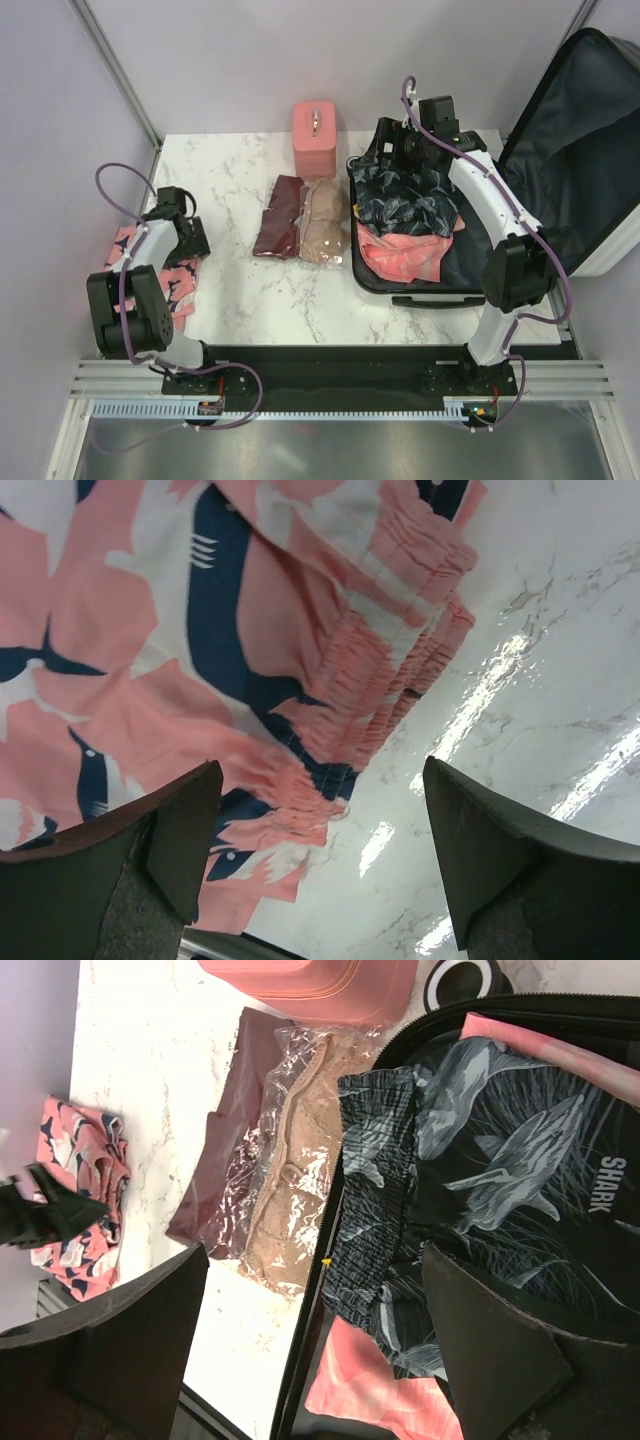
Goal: Pack the luggage
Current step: Move the clothes to the center of the board.
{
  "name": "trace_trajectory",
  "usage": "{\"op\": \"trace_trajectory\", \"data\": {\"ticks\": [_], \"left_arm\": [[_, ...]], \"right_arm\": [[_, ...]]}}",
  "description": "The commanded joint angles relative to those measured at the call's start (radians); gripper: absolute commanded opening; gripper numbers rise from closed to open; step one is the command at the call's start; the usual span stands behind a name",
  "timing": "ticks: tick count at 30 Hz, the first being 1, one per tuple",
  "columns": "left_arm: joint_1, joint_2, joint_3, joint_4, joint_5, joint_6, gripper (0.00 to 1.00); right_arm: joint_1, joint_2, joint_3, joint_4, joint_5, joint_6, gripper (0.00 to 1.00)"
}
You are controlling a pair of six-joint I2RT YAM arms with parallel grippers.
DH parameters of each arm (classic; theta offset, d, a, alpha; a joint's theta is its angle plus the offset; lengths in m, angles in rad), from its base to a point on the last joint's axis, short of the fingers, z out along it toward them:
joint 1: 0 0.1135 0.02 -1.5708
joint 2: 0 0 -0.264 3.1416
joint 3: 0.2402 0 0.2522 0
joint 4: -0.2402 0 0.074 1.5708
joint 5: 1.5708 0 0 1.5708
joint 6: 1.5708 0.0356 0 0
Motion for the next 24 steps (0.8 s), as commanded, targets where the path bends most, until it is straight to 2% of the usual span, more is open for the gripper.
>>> {"op": "trace_trajectory", "data": {"ticks": [1,8,9,14,17,18,20,24], "left_arm": [[-0.026,0.098,-0.001,0.067,-0.051,0.042,0.88],[-0.037,0.187,0.01,0.068,-0.151,0.035,0.79],[-0.035,0.191,0.01,0.071,-0.166,0.035,0.7],[-0.035,0.243,0.01,0.084,-0.155,0.06,0.48],[-0.038,0.308,0.029,0.081,-0.14,0.075,0.29],[-0.04,0.333,0.036,0.078,-0.117,0.078,0.16],[-0.049,0.349,0.055,0.064,-0.1,0.084,0.04],[-0.126,0.364,0.084,0.039,-0.074,0.091,0.02]], "right_arm": [[0.003,-0.021,0.016,0.046,-0.041,0.021,0.95],[0.003,-0.035,0.005,0.054,-0.05,0.021,0.95],[0.003,-0.037,0.004,0.055,-0.05,0.023,0.95],[0.003,-0.034,-0.001,0.06,-0.065,0.024,0.95],[0.003,-0.035,0.002,0.06,-0.064,0.021,0.95],[0.003,-0.035,0.002,0.06,-0.064,0.021,0.95],[0.003,-0.035,0.001,0.057,-0.064,0.021,0.95],[0.003,-0.03,-0.005,0.059,-0.064,0.023,0.94]]}}
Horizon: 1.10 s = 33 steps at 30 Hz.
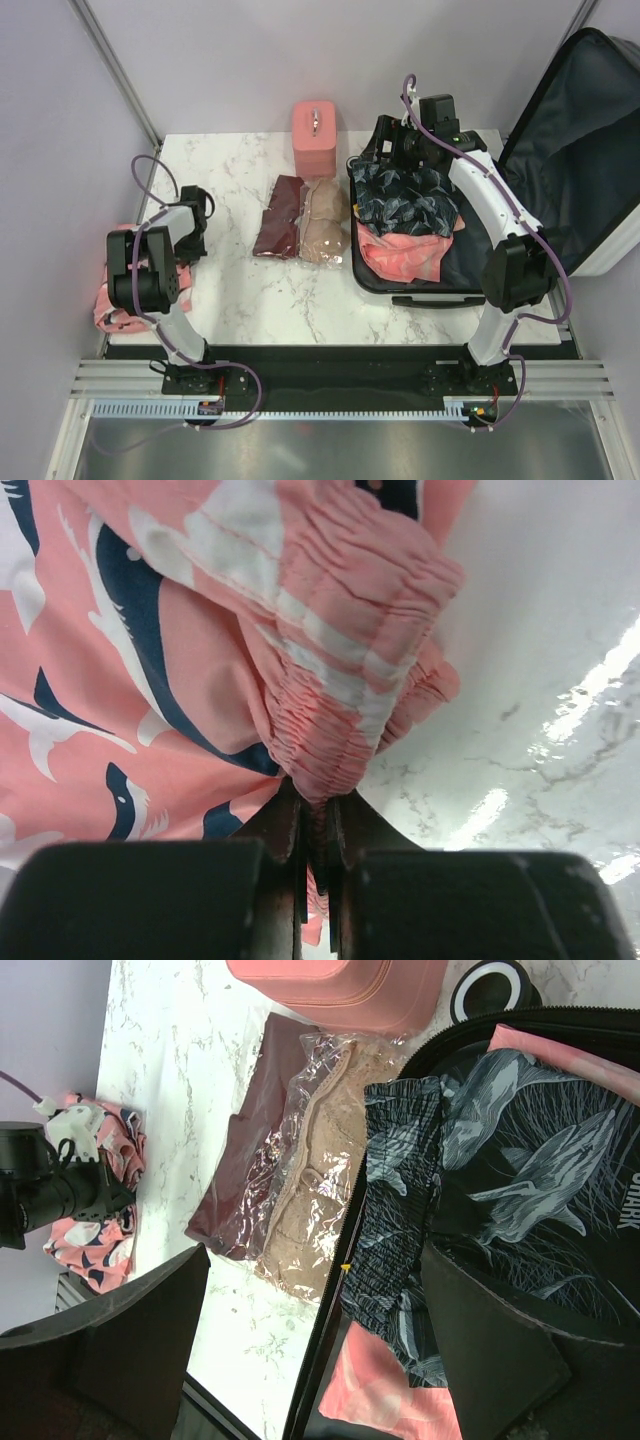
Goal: Pack the luggage
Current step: Move the clothes to the center of the board.
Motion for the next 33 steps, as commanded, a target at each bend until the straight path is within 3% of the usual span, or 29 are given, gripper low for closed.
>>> {"op": "trace_trajectory", "data": {"ticks": [1,9,18,23,25,26,27,29,31,33], "left_arm": [[-0.058,0.071,0.007,0.013,0.103,0.013,0.02],[-0.225,0.077,0.108,-0.093,0.243,-0.091,0.02],[-0.328,0.014,0.182,-0.093,0.475,-0.421,0.02],[-0.406,-0.015,0.22,-0.068,0.509,-0.542,0.02],[-0.411,-0.026,0.216,-0.067,0.517,-0.581,0.19],[-0.409,-0.03,0.214,-0.065,0.515,-0.582,0.42],[-0.411,-0.033,0.211,-0.068,0.509,-0.581,0.52],[-0.405,-0.055,0.207,-0.073,0.498,-0.563,0.71],[-0.391,-0.082,0.195,-0.074,0.508,-0.564,0.79],[-0.373,-0.137,0.19,-0.074,0.512,-0.559,0.95]], "right_arm": [[0.005,-0.029,-0.004,0.027,-0.018,0.003,0.94],[0.003,-0.017,0.01,0.025,-0.022,0.011,0.94],[0.014,-0.006,-0.007,0.023,-0.021,0.002,0.94],[0.046,-0.004,-0.022,0.022,-0.015,0.002,0.94],[0.061,0.0,-0.03,0.022,-0.006,0.003,0.94],[0.078,-0.001,-0.033,0.02,-0.001,0.006,0.94],[0.087,0.005,-0.036,0.02,0.004,0.009,0.94],[0.119,0.017,-0.028,0.017,0.004,0.011,0.94],[0.144,0.029,-0.015,0.01,0.014,0.008,0.94],[0.189,0.054,0.018,0.0,0.022,0.003,0.94]]}}
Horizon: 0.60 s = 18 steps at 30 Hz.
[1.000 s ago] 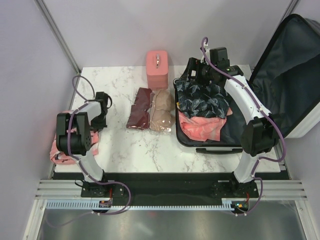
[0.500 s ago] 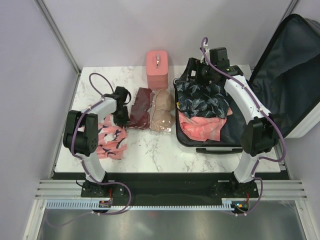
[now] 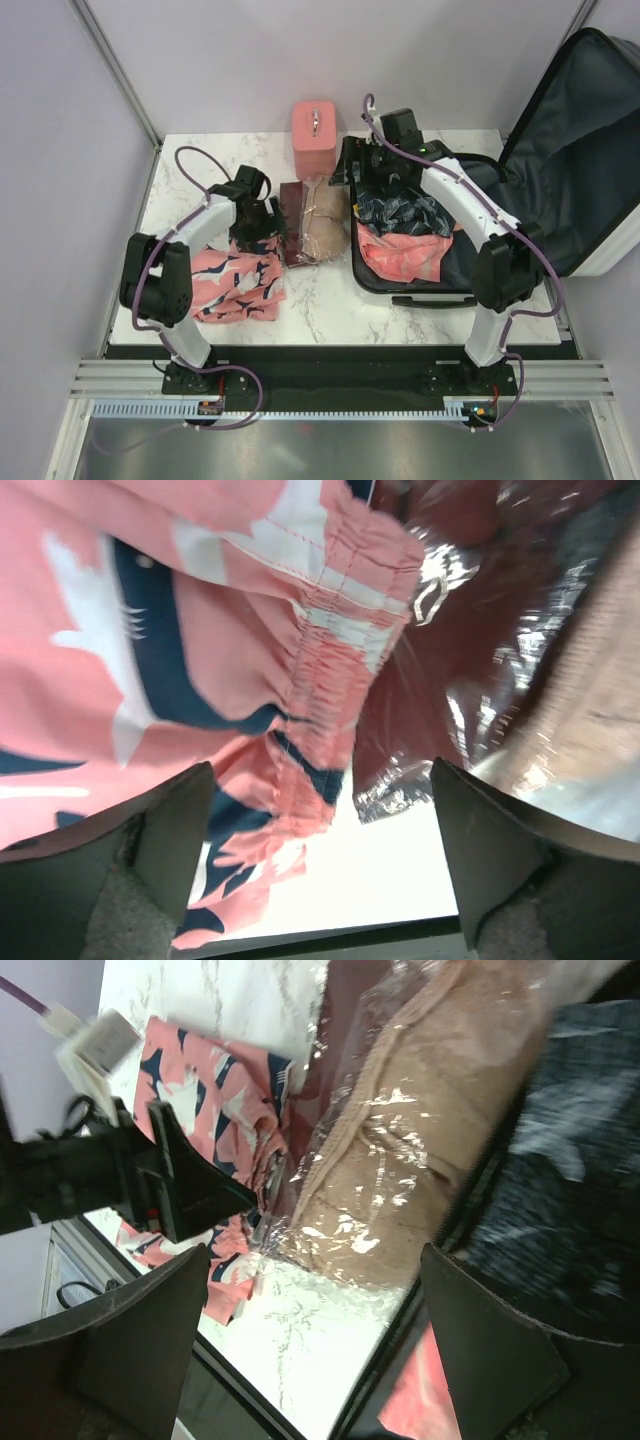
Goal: Pack the luggage
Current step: Move the clothes to the center of the board, then pick up the clothes at the center of the board.
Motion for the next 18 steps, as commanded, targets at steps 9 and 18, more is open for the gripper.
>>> {"op": "trace_trajectory", "data": {"ticks": [9,18], "left_arm": [[0.182,-0.299,-0.061,-0.007,0.042,0.058,1.0],[0.491,-0.263,-0.13,0.019,0.039,0.203,1.0]], "right_arm": [[0.239,0.182,0.163,-0.002,0.013,0.024,0.94],[0.416,0.339,0.16,0.098,-0.021,0.143,0.94]]}}
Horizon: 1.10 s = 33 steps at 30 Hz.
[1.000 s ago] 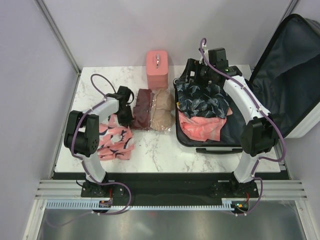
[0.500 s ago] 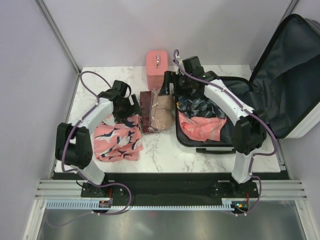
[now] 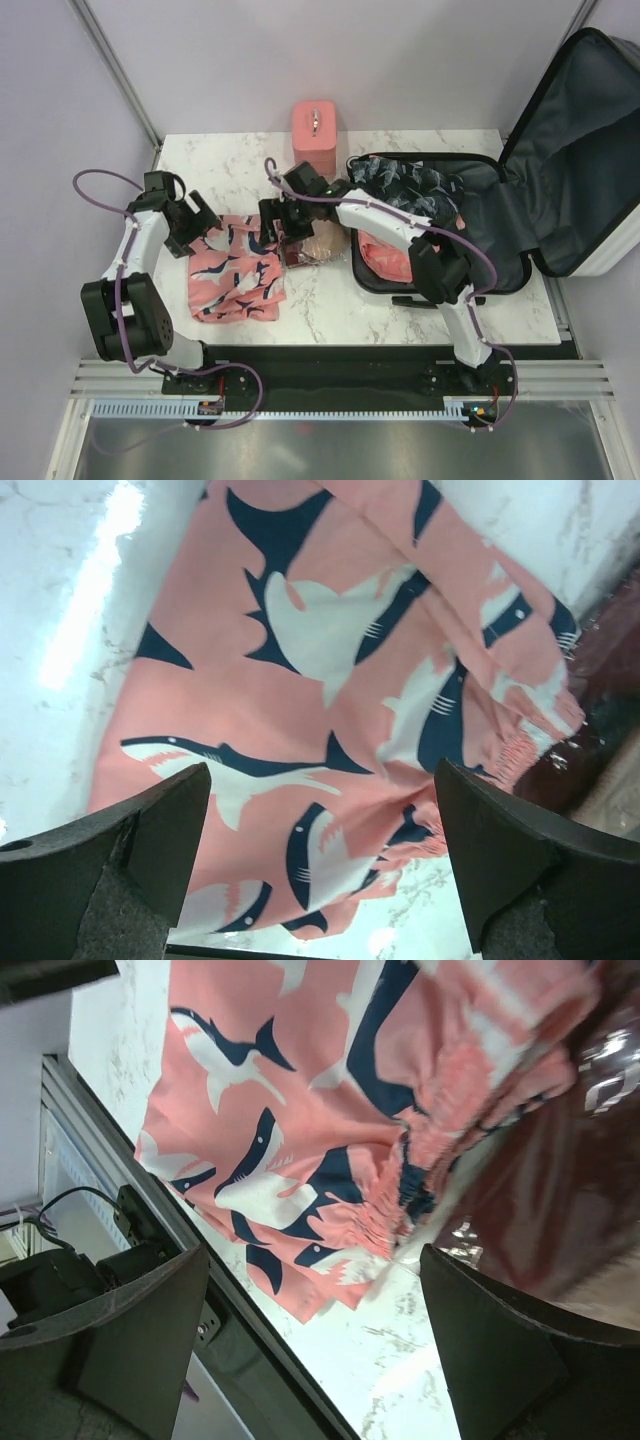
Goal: Pack the luggage
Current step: Pick up the clothes at the center of the board.
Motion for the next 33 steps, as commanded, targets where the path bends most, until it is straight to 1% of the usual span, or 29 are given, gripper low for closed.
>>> {"op": "trace_trajectory", "data": {"ticks": [1,7,9,11,17,19,21,23,27,29,30,32,33], "left_arm": [[0.031,0.042,-0.006,0.034,-0.004,0.102,1.0],[0.118,0.116,-0.005,0.081,-0.001,0.168,0.99],[0.128,0.136,0.003,0.091,-0.023,0.207,0.99],[0.129,0.154,0.009,0.097,-0.047,0.243,0.99],[0.132,0.17,-0.011,0.118,-0.099,0.292,0.99],[0.135,0.176,-0.017,0.127,-0.099,0.297,0.99],[0.138,0.187,-0.022,0.132,-0.141,0.303,0.99],[0.143,0.196,-0.028,0.135,-0.147,0.306,0.99],[0.152,0.219,-0.032,0.149,-0.122,0.313,0.93],[0.152,0.223,-0.035,0.15,-0.133,0.32,0.92],[0.154,0.225,-0.034,0.15,-0.127,0.32,0.88],[0.155,0.231,-0.043,0.169,-0.107,0.323,0.88],[0.152,0.234,-0.049,0.178,-0.054,0.324,0.86]], "right_arm": [[0.043,0.053,0.019,0.062,0.011,0.083,0.94],[0.063,0.096,-0.017,0.097,0.079,0.126,0.94],[0.066,0.113,-0.016,0.11,0.086,0.126,0.94],[0.071,0.133,-0.008,0.108,0.128,0.129,0.94],[0.077,0.165,-0.016,0.105,0.206,0.129,0.94],[0.085,0.187,-0.001,0.085,0.234,0.121,0.94],[0.092,0.204,0.024,0.058,0.264,0.117,0.93],[0.1,0.213,0.041,0.019,0.295,0.106,0.93],[0.111,0.248,0.061,0.018,0.246,0.104,0.93],[0.116,0.26,0.068,0.018,0.231,0.103,0.93],[0.117,0.27,0.074,0.021,0.212,0.103,0.93],[0.119,0.274,0.088,0.024,0.2,0.101,0.93],[0.12,0.282,0.096,0.025,0.194,0.101,0.93]]}}
